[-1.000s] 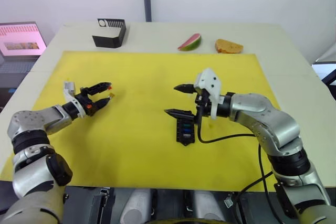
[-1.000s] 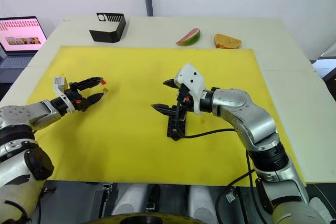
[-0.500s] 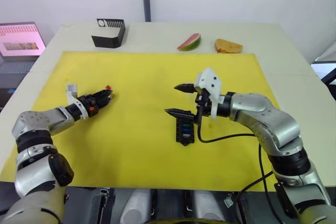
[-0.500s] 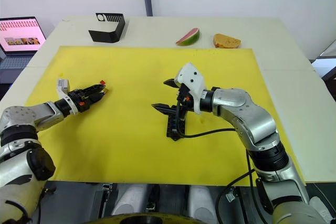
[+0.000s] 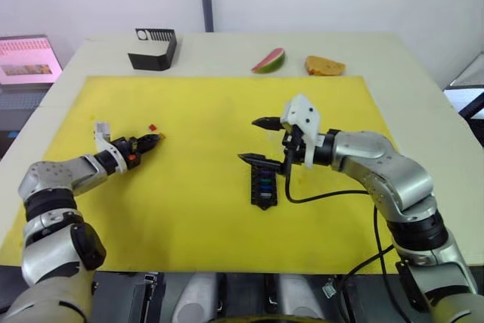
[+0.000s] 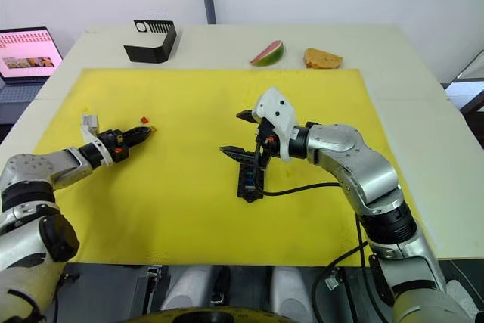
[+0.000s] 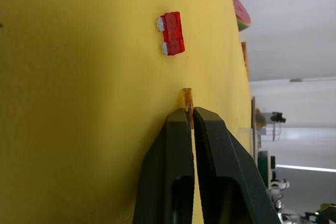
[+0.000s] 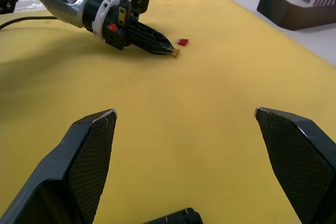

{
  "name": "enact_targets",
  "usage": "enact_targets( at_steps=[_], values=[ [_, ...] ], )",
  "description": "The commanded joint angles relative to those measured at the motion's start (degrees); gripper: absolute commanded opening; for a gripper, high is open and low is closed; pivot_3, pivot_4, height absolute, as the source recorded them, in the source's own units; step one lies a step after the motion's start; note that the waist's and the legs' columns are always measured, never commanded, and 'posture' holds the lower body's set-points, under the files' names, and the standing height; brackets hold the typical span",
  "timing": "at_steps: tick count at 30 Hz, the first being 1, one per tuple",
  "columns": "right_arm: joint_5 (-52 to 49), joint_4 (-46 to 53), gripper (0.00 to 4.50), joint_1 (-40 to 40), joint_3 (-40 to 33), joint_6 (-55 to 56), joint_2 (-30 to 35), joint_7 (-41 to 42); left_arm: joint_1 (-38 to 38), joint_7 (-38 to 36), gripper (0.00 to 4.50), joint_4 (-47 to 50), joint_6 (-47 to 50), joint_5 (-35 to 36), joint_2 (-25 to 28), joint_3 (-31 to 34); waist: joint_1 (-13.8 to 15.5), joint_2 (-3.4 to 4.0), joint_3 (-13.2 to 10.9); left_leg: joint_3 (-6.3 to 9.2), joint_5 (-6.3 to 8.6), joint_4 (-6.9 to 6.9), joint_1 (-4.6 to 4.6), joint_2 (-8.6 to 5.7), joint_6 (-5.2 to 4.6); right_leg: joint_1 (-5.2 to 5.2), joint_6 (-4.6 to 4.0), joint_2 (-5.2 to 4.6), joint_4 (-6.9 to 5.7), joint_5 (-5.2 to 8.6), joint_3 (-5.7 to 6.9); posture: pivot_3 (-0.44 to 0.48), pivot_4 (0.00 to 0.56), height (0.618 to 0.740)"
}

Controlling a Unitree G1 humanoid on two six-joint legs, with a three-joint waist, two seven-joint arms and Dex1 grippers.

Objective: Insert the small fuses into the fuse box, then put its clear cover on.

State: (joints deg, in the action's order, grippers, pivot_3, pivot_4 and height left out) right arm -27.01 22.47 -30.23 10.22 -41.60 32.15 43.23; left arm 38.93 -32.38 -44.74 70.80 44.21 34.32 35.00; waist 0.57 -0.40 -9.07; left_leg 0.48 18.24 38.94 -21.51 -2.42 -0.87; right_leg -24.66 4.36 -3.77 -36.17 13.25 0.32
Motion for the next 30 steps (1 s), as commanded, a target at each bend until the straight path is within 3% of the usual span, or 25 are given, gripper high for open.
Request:
enact_targets(
  at_steps=[1, 8, 10, 13, 21, 29, 30],
  values=[
    [-0.35, 2.24, 4.5, 0.01, -1.33, 0.54, 0.11, 0.08, -1.25, 0.76, 0.13, 2.04, 1.48, -0.19, 1.28, 0.11, -0.24, 0.0, -0.01, 0.0, 0.0, -0.02, 0.0, 0.01, 0.01, -0.03, 0.0, 0.01, -0.01, 0.0, 0.0, 0.0, 0.15, 0.74],
    [-3.81, 0.83, 4.5, 0.39, -6.24, -1.58, -3.91, -4.43, -0.4, 4.05, 0.13, 21.0, 9.74, 7.58, -2.77, 2.75, 0.09, -0.14, -0.07, 0.01, -0.07, 0.08, -0.6, 0.03, 0.13, -0.56, 0.01, 0.03, -0.03, -0.01, 0.0, 0.0, 0.15, 0.74],
    [-7.19, -0.14, 4.5, 0.19, -9.73, -4.37, -7.19, -7.68, -2.11, 5.03, 0.13, 32.46, 8.27, 9.51, -6.66, 0.78, 0.15, -0.15, -0.08, 0.01, -0.25, 0.22, -0.95, 0.02, 0.42, -0.82, 0.01, 0.03, -0.04, -0.03, 0.01, 0.0, 0.15, 0.74],
    [-14.14, -1.17, 4.5, -1.21, -14.93, -9.87, -12.56, -12.48, -1.97, 7.94, 0.13, 42.29, 8.48, 14.06, -12.88, 1.4, 0.13, -0.16, -0.08, 0.01, -0.21, 0.22, -0.96, 0.01, 0.36, -0.77, 0.02, 0.02, 0.05, -0.03, 0.0, 0.0, 0.15, 0.74],
    [-28.23, -1.81, 4.5, -4.87, -21.86, -17.41, -21.31, -21.92, 2.88, 17.77, 0.13, 45.34, 11.07, 29.71, -21.47, 2.59, -0.44, -0.15, -0.09, 0.03, -0.29, 0.15, -0.9, 0.07, 0.5, -0.83, 0.02, 0.16, -0.07, -0.04, 0.01, 0.0, 0.15, 0.74],
    [-42.09, -3.16, 4.5, -6.14, -25.73, -19.17, -24.88, -31.01, 1.51, 24.66, 0.13, 45.73, 8.66, 43.35, -21.15, -2.36, -1.16, -0.15, -0.09, 0.03, -0.3, 0.17, -0.9, 0.07, 0.49, -0.82, 0.02, 0.17, -0.06, -0.04, 0.01, 0.0, 0.15, 0.74],
    [-42.59, -3.07, 4.22, -6.1, -25.25, -19.16, -24.85, -31.81, 1.37, 25.25, 0.05, 45.79, 8.03, 44.74, -21.05, -3.16, -1.23, -0.15, -0.09, 0.03, -0.31, 0.17, -0.9, 0.07, 0.49, -0.82, 0.02, 0.18, -0.06, -0.04, 0.01, 0.0, 0.15, 0.74]
  ],
)
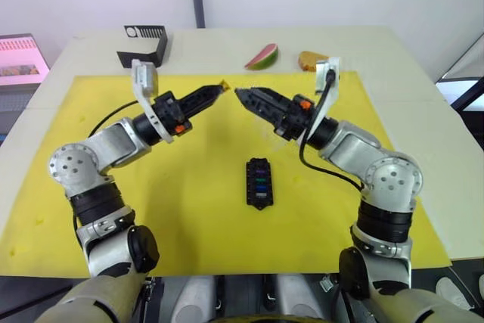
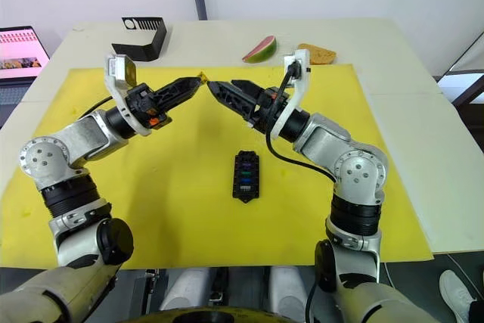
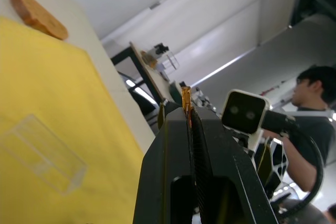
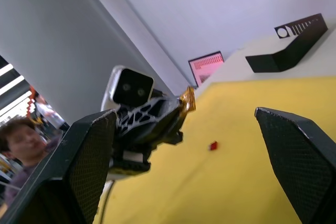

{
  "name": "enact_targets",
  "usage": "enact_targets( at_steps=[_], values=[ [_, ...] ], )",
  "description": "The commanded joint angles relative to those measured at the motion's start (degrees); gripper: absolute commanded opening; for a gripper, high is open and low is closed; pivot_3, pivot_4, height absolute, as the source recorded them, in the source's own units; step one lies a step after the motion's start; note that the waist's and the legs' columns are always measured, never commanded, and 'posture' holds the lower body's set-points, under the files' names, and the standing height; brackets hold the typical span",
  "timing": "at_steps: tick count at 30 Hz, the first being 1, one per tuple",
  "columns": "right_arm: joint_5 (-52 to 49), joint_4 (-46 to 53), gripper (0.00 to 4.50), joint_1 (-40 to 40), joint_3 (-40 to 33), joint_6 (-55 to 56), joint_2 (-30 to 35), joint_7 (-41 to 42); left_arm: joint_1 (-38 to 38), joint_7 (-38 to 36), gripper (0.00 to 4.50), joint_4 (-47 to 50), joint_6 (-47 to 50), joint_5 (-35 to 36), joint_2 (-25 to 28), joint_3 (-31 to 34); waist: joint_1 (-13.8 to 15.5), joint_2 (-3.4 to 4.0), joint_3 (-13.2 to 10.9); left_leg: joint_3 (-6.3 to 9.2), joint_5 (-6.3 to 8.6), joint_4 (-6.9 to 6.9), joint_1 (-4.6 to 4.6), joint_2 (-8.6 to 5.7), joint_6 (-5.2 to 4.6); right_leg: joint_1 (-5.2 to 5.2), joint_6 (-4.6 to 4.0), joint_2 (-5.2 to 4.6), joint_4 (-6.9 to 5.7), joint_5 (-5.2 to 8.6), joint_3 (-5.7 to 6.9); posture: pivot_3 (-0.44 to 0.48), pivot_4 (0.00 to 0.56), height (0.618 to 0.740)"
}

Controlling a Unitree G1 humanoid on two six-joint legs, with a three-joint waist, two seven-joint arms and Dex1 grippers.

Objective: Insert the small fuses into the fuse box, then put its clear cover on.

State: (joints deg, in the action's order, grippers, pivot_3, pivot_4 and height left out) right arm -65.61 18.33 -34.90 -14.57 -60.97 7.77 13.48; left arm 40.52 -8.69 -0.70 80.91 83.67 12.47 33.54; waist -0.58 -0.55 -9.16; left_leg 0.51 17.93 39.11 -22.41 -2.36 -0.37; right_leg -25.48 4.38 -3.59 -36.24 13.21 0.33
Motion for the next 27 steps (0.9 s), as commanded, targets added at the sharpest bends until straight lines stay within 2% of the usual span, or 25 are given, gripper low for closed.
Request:
enact_targets(
  at_steps=[1, 2, 4, 8, 13, 22, 25, 27],
  values=[
    [-3.95, 1.28, 3.94, -1.26, 0.43, 0.09, -0.17, -2.55, -0.41, 2.3, 0.0, 1.8, -2.81, 6.71, 0.91, -2.54, -0.11, 0.0, 0.0, 0.0, 0.0, 0.0, 0.0, 0.0, 0.0, 0.0, 0.0, 0.01, 0.0, 0.0, 0.0, 0.0, 0.15, 0.74],
    [-4.01, 1.39, 3.7, -1.13, 1.09, 0.05, 0.16, -2.93, -0.61, 2.97, 0.0, 1.84, -3.57, 7.95, 1.09, -3.36, -0.12, 0.0, 0.0, 0.0, 0.0, 0.0, 0.0, 0.0, 0.01, 0.0, 0.0, 0.02, 0.0, 0.0, 0.0, 0.0, 0.15, 0.74],
    [-4.71, 1.37, 2.85, -0.99, 1.82, 0.01, 0.5, -3.67, -1.09, 3.88, 0.0, 2.13, -5.0, 9.99, 1.67, -5.06, -0.12, 0.0, 0.0, 0.0, -0.01, -0.01, 0.0, 0.0, 0.02, -0.01, 0.0, 0.02, 0.0, 0.0, 0.0, 0.0, 0.15, 0.74],
    [-7.6, 0.68, 2.85, -1.07, 1.56, 0.8, 0.35, -5.64, -2.29, 4.87, 0.0, 2.55, -7.68, 13.23, 3.53, -8.15, -0.08, 0.0, 0.0, 0.0, -0.01, 0.0, 0.0, 0.0, 0.01, 0.0, 0.0, 0.02, 0.0, 0.0, 0.0, 0.0, 0.15, 0.74],
    [-10.83, 0.01, 2.85, -1.2, 1.56, 1.58, 0.89, -7.37, -3.53, 3.8, 0.0, 3.83, -9.87, 14.03, 5.87, -12.11, -0.09, 0.0, 0.0, -0.01, -0.02, 0.0, 0.0, 0.0, 0.01, 0.0, -0.01, 0.03, 0.01, 0.0, 0.0, 0.0, 0.15, 0.74],
    [-14.62, -0.03, 2.85, -0.41, 3.05, 2.46, 1.72, -9.58, -4.48, 3.44, 0.0, 2.53, -13.98, 16.86, 8.36, -14.68, -0.08, 0.01, 0.0, 0.0, -0.02, 0.0, 0.0, 0.0, 0.0, 0.0, -0.01, 0.04, 0.01, 0.01, 0.0, 0.0, 0.15, 0.74],
    [-15.48, 0.15, 2.02, -0.16, 3.18, 2.95, 2.37, -10.15, -4.89, 2.99, 0.0, 2.65, -14.7, 17.31, 9.01, -15.45, -0.08, 0.01, 0.0, -0.01, -0.02, 0.0, 0.0, 0.0, -0.01, 0.01, -0.01, 0.04, 0.02, 0.01, 0.0, 0.0, 0.15, 0.74],
    [-16.32, 0.39, 1.1, 0.03, 3.29, 3.25, 2.84, -10.38, -5.41, 2.6, 0.0, 3.09, -14.97, 17.09, 9.39, -16.11, -0.07, 0.01, 0.0, 0.0, -0.02, 0.0, 0.0, 0.0, -0.01, 0.01, -0.01, 0.04, 0.02, 0.01, 0.0, 0.0, 0.15, 0.74]
  ],
)
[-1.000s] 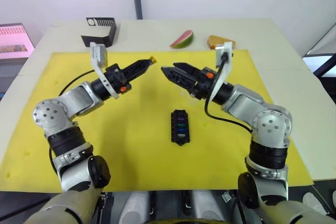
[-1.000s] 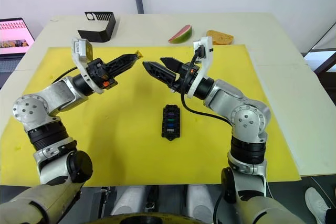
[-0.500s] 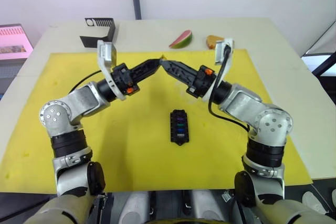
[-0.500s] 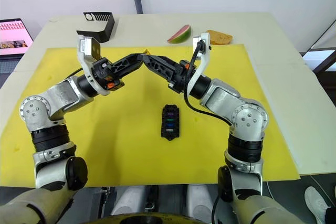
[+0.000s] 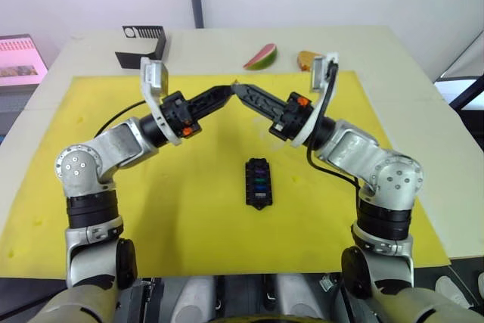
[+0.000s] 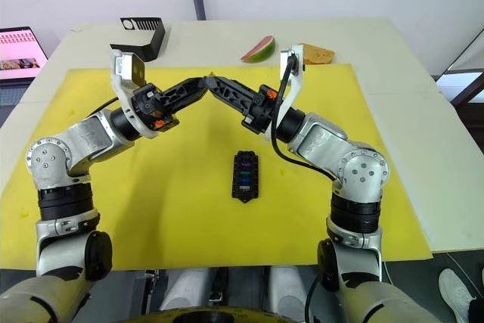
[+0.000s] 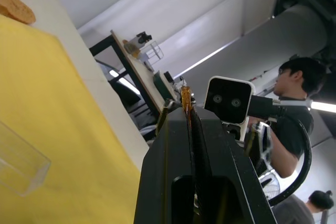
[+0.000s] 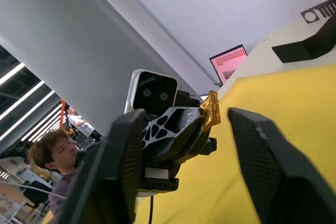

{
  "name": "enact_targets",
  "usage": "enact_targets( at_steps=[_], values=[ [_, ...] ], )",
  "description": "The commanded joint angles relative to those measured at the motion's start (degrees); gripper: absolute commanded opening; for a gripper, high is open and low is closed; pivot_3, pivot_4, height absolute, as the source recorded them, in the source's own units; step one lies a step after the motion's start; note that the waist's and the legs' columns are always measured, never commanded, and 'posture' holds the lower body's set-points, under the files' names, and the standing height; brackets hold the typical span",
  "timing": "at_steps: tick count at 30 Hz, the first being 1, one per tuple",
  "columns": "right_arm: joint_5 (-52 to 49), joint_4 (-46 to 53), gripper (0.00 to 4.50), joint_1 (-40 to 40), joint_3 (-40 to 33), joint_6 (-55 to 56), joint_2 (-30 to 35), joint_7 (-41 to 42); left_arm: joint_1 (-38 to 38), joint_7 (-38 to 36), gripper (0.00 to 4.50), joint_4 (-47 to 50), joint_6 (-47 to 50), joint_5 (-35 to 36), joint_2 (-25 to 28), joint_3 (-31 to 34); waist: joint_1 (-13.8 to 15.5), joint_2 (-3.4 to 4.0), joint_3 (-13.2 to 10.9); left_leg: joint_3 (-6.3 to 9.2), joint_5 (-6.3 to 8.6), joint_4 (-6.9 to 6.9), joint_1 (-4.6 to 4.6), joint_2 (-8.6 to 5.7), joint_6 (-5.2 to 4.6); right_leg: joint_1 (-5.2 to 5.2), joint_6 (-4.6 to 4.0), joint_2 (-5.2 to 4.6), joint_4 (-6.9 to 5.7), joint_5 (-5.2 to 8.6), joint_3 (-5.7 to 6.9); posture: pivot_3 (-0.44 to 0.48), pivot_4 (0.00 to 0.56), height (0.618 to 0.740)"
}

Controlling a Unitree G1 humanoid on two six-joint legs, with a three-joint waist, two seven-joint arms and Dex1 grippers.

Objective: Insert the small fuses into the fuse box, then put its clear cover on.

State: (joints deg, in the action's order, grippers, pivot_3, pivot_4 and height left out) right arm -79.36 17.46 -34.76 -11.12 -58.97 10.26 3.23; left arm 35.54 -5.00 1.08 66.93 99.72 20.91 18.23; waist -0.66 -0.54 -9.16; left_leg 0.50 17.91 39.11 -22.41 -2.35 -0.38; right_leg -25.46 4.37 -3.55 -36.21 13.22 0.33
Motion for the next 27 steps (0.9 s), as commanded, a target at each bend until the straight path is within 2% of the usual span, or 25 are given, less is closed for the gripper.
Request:
enact_targets(
  at_steps=[1, 12, 13, 14, 19, 22, 24, 26, 27],
  values=[
    [-3.02, 1.34, 0.67, -0.04, -0.08, 1.37, 0.57, -0.31, -0.67, -1.22, 0.0, 1.5, -1.15, 0.92, 1.14, -1.16, -0.02, 0.0, 0.0, 0.0, 0.0, 0.0, 0.0, 0.0, 0.0, 0.0, 0.0, 0.0, 0.0, 0.0, 0.0, 0.0, 0.15, 0.74],
    [-5.06, 1.01, 0.67, -0.1, 0.45, 2.75, 2.27, -1.31, -2.17, -1.87, 0.0, 3.01, -3.81, 1.91, 1.99, -3.6, -0.02, 0.0, 0.0, 0.0, 0.0, 0.0, 0.0, 0.0, -0.02, 0.01, 0.0, 0.01, 0.01, 0.0, 0.0, 0.0, 0.15, 0.74],
    [-5.35, 1.01, 0.16, -0.14, 0.41, 2.94, 2.31, -1.4, -2.28, -1.98, 0.0, 3.07, -3.95, 1.79, 2.04, -3.74, -0.02, 0.0, 0.0, 0.0, 0.0, 0.0, 0.0, 0.0, -0.02, 0.01, 0.0, 0.0, 0.01, 0.0, 0.0, 0.0, 0.15, 0.74],
    [-5.6, 1.01, 0.03, -0.18, 0.4, 3.14, 2.34, -1.46, -2.37, -2.15, 0.0, 3.07, -4.09, 1.64, 2.14, -3.87, -0.04, 0.0, 0.0, 0.0, 0.0, 0.0, 0.0, 0.0, -0.02, 0.01, 0.0, 0.0, 0.01, 0.0, 0.0, 0.0, 0.15, 0.74],
    [-6.93, 0.87, 0.03, -0.46, 0.42, 3.79, 2.94, -1.84, -2.31, -4.54, 0.0, 3.08, -3.63, -0.69, 3.81, -4.74, -0.03, 0.0, 0.0, 0.0, 0.0, 0.0, 0.0, 0.0, -0.02, 0.01, 0.0, 0.0, 0.01, 0.0, 0.0, 0.0, 0.15, 0.74],
    [-8.41, 0.76, 0.03, -0.74, -0.06, 3.86, 4.09, -1.95, -1.42, -10.0, 0.0, 2.03, -2.63, -4.23, 7.1, -4.79, -0.02, 0.01, -0.01, -0.01, 0.01, 0.0, 0.0, 0.0, -0.04, 0.01, 0.0, 0.02, 0.02, 0.0, 0.0, 0.0, 0.15, 0.74],
    [-9.72, 0.77, 0.0, -0.84, -0.37, 3.94, 5.06, -2.17, -1.15, -14.69, 0.65, 1.83, -1.66, -6.75, 9.63, -5.17, -0.1, 0.02, -0.01, -0.01, 0.0, 0.0, 0.0, 0.0, -0.04, 0.02, 0.0, 0.04, 0.02, 0.01, 0.01, 0.0, 0.15, 0.74],
    [-11.49, 1.49, 0.0, -0.41, -0.87, 3.34, 7.6, -1.88, -1.33, -23.68, 1.4, 3.6, -0.35, -12.39, 14.94, -7.12, -0.14, 0.03, -0.04, -0.04, 0.01, 0.0, 0.0, 0.0, -0.06, 0.02, -0.01, 0.05, 0.01, 0.01, 0.0, 0.0, 0.15, 0.74],
    [-12.1, 1.65, 0.0, -0.27, -0.93, 3.21, 8.6, -1.77, -1.3, -26.8, 1.98, 4.05, -0.25, -14.61, 16.61, -7.91, -0.15, 0.04, -0.05, -0.04, 0.02, -0.01, 0.0, 0.01, -0.07, 0.02, -0.01, 0.09, 0.04, 0.01, 0.01, 0.0, 0.15, 0.74]
  ],
)
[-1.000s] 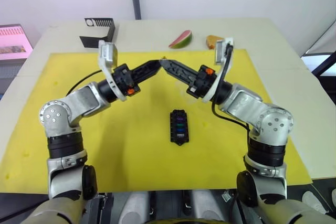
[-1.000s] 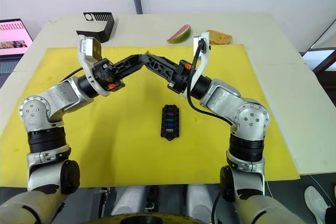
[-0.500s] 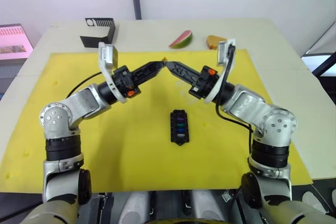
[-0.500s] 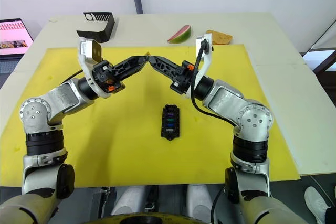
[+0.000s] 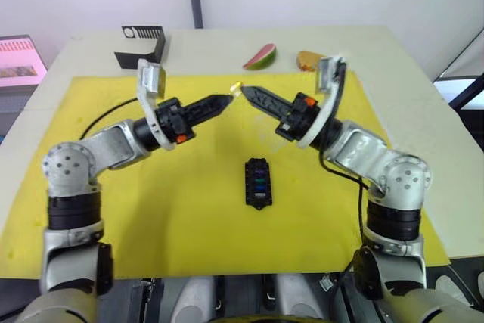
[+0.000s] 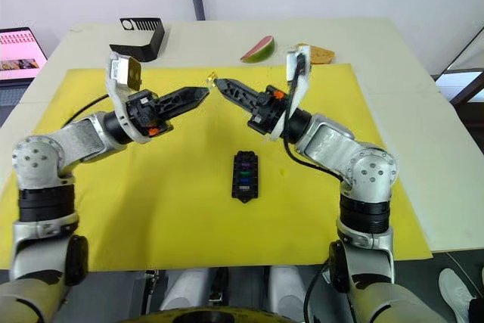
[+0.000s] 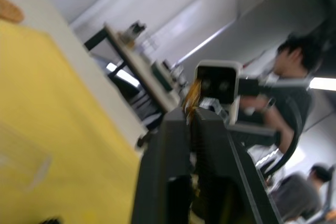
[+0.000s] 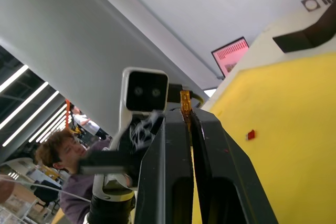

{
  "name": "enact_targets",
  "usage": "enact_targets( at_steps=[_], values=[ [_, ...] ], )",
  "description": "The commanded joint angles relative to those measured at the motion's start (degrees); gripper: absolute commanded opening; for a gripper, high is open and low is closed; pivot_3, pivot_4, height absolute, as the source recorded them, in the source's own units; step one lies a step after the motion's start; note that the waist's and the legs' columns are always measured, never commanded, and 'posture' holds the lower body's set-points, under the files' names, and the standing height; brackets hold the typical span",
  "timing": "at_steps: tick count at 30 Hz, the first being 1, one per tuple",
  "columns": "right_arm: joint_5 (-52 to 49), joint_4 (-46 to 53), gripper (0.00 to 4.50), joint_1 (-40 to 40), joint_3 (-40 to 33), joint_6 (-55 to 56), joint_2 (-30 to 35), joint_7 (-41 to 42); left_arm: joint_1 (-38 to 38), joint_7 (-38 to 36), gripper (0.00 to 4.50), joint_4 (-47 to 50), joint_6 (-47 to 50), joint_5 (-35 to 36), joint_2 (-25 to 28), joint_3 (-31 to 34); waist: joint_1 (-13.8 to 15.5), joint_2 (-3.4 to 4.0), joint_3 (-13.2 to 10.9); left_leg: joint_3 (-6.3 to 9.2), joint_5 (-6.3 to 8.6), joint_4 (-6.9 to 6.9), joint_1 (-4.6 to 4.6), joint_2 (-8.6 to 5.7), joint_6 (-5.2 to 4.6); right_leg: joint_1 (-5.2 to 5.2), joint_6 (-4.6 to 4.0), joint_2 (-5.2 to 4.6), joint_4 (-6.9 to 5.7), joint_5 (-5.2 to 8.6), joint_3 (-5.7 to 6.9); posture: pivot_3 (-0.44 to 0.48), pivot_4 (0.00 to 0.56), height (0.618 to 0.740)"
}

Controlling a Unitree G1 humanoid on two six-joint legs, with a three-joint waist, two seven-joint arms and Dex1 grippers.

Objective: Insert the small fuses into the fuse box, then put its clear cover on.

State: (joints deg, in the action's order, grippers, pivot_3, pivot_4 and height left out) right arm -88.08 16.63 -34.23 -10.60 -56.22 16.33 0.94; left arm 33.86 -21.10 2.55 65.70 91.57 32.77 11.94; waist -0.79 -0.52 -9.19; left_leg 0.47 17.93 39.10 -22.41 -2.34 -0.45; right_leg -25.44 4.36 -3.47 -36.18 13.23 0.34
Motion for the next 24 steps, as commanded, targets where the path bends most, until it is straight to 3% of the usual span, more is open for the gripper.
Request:
enact_targets(
  at_steps=[1, 3, 6, 8, 11, 12, 17, 24],
  values=[
    [-3.99, 2.81, 0.0, -0.42, -1.53, -0.02, 4.2, 0.78, 0.41, -14.37, 2.4, 2.97, 0.82, -9.21, 6.78, -2.75, 0.01, 0.04, -0.02, 0.0, 0.06, -0.01, 0.0, 0.0, -0.1, 0.0, -0.01, 0.01, 0.01, 0.01, 0.0, 0.0, 0.15, 0.74],
    [-2.87, 4.76, 0.0, 0.66, -1.02, -1.87, 9.07, 3.46, 0.05, -21.8, 3.41, 4.47, 0.87, -12.46, 10.04, -4.44, 0.07, 0.05, -0.03, -0.01, 0.13, -0.01, 0.0, 0.0, -0.23, 0.02, -0.01, 0.01, 0.05, 0.01, 0.0, 0.0, 0.15, 0.74],
    [4.0, 10.53, 0.0, 2.66, 1.02, -4.59, 19.0, 12.03, -2.5, -33.6, 3.41, 10.3, -4.2, -22.12, 15.31, -9.49, 0.14, 0.08, -0.08, -0.02, 0.2, 0.0, -0.05, 0.0, -0.36, 0.03, -0.01, -0.01, 0.11, 0.02, 0.0, 0.0, 0.15, 0.74],
    [10.02, 13.36, 0.0, 3.14, 3.41, -3.82, 24.82, 18.55, -4.47, -37.67, 3.41, 12.27, -13.66, -33.61, 16.61, -14.86, 0.18, 0.11, -0.1, -0.11, 0.27, 0.0, -0.02, 0.0, -0.47, 0.06, 0.0, -0.03, 0.19, 0.04, -0.02, 0.0, 0.15, 0.74],
    [23.32, 17.27, 0.0, 4.94, 9.32, 1.43, 32.05, 29.26, -6.38, -42.21, 4.33, 13.1, -26.21, -46.84, 16.58, -20.6, 0.24, 0.09, -0.11, -0.15, 0.34, 0.04, 0.02, 0.01, -0.6, 0.12, -0.07, -0.08, 0.21, 0.08, -0.04, 0.0, 0.15, 0.74],
    [27.56, 17.48, 0.0, 5.3, 11.65, 3.56, 33.66, 32.19, -6.48, -42.89, 4.45, 12.85, -28.95, -49.43, 15.73, -21.7, 0.25, 0.06, -0.12, -0.16, 0.34, 0.03, 0.03, 0.01, -0.6, 0.12, -0.15, -0.08, 0.22, 0.12, -0.04, 0.0, 0.15, 0.74],
    [44.73, 14.0, 0.0, 5.23, 21.19, 13.62, 35.26, 41.04, -5.96, -44.97, 4.45, 9.04, -37.6, -57.9, 11.44, -24.49, 0.3, 0.04, -0.13, -0.14, 0.35, 0.05, 0.01, 0.05, -0.61, 0.09, -0.01, -0.11, 0.21, 0.05, -0.05, 0.0, 0.15, 0.74],
    [58.96, 5.35, 0.0, 1.96, 28.32, 22.37, 32.36, 48.7, -4.83, -45.35, 4.45, 3.55, -45.77, -66.91, 6.26, -26.26, 0.3, 0.03, -0.14, -0.13, 0.35, 0.06, -0.01, 0.05, -0.6, 0.06, 0.02, -0.13, 0.2, 0.03, -0.05, 0.0, 0.15, 0.74]
  ],
)
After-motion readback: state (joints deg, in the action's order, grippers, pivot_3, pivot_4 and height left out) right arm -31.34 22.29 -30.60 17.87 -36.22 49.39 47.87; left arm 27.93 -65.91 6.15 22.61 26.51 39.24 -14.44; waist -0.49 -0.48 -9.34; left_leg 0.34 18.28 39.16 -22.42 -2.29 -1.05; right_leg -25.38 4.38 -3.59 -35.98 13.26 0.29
